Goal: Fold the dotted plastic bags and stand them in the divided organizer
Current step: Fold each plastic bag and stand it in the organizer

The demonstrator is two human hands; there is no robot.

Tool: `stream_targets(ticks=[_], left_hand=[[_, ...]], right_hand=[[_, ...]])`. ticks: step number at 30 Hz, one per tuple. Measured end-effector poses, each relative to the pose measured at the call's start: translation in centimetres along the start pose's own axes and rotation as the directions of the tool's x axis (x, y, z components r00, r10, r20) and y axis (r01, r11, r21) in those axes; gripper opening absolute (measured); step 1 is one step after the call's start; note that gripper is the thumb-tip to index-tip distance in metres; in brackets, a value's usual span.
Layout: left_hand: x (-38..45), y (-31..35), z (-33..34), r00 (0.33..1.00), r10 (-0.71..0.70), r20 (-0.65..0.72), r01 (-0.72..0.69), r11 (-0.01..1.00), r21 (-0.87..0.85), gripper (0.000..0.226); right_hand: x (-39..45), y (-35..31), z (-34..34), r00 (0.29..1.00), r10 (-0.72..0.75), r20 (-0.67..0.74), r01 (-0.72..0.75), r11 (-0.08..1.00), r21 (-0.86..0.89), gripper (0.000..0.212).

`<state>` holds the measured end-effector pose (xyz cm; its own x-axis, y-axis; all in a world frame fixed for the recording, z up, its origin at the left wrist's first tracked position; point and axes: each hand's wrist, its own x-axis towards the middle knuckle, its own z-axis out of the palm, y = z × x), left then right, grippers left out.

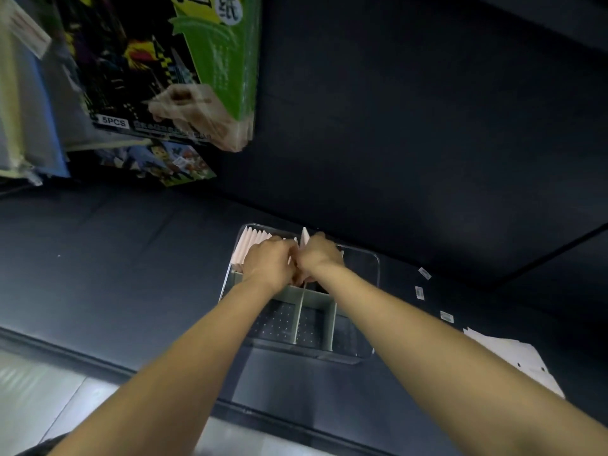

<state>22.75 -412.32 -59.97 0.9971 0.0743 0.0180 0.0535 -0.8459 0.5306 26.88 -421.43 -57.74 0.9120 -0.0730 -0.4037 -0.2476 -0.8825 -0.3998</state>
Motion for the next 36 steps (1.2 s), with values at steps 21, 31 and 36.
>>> stream_targets(ticks=[21, 31, 36], left_hand=[[-1.4, -0.7, 0.9, 0.983, 0.084, -0.161, -0.109, 0.982, -0.152, 0.026], [-0.9, -0.4, 1.2, 0.962, 0.269, -0.044, -0.25, 0.935, 0.25, 0.032], [-1.7, 0.8, 2.4, 0.928, 0.259, 0.269, -0.369, 0.748, 0.551, 0.072]], right_hand=[[-2.1, 2.8, 0.1, 0.945, -0.326, 0.018, 0.318, 0.903, -0.289, 0.042], [-4.4, 9.1, 1.4, 0.922, -0.361, -0.138, 0.383, 0.9, 0.209, 0.017], [-6.2, 16.5, -0.5, 0.92, -0.318, -0.231, 0.368, 0.902, 0.227, 0.016]])
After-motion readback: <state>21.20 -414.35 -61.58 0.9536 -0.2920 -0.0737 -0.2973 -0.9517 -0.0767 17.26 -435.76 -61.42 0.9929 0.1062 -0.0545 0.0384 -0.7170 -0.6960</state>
